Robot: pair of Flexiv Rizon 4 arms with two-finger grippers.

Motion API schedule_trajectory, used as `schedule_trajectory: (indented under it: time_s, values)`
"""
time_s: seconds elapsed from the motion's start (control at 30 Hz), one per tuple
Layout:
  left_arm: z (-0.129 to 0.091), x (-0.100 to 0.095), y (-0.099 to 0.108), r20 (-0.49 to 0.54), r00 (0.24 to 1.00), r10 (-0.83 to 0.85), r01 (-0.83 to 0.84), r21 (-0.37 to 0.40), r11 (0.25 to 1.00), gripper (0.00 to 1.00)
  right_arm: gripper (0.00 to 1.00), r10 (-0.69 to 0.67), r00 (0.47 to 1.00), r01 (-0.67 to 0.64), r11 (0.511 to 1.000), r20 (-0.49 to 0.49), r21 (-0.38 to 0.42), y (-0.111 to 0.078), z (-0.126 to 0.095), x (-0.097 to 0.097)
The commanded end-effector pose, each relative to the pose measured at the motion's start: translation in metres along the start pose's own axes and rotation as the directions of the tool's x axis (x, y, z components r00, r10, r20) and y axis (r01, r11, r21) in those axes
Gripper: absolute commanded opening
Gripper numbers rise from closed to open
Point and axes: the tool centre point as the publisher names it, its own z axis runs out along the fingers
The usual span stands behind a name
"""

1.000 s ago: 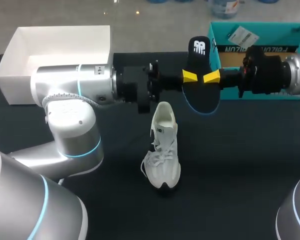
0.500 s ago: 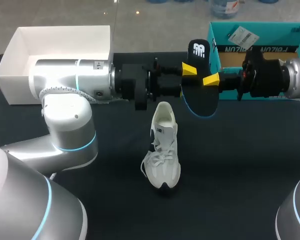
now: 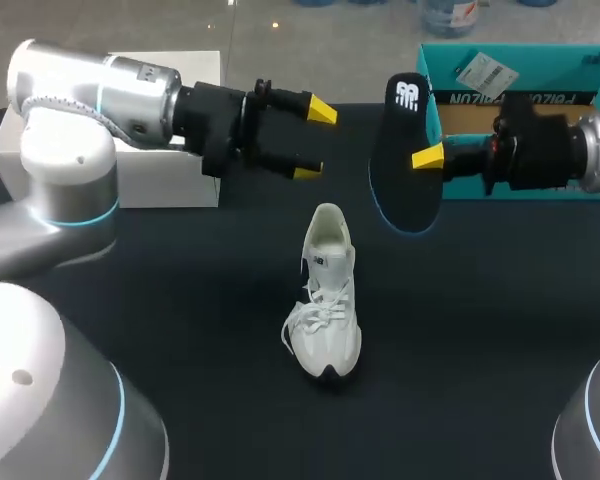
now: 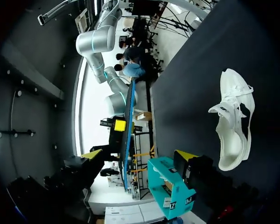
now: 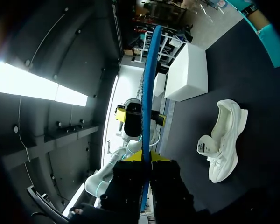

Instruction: Take the shoe out of the shoebox, open the shoe tongue, remove and reinsert the insole, then place the shoe into the shoebox

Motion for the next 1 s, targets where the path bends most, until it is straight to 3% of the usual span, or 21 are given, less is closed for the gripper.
schedule_trajectory:
  time_s: [0.03, 0.3, 0.67, 1.0]
  values:
    - [-0.029, -0.002, 0.003, -0.033, 0.999, 0.014, -0.01, 0.137, 0.99, 1.0, 0.0, -0.009, 1.0, 0.01, 1.0, 0.023, -0.026, -0.003, -0.005, 0.005]
    - [-0.073, 0.01, 0.012, -0.073, 0.997, 0.037, -0.025, 0.161, 0.987, 1.0, 0.0, -0.083, 0.992, 0.09, 0.993, 0.097, -0.078, 0.009, -0.005, 0.005]
    - [-0.138, 0.023, 0.044, -0.15, 0.984, 0.099, -0.072, 0.18, 0.981, 1.0, 0.0, -0.143, 0.97, 0.167, 0.98, 0.197, -0.106, 0.046, 0.019, 0.023]
    - [-0.175, 0.044, 0.062, -0.198, 0.97, 0.141, -0.108, 0.171, 0.979, 1.0, 0.0, -0.182, 0.954, 0.212, 0.972, 0.239, -0.104, 0.06, 0.034, 0.03]
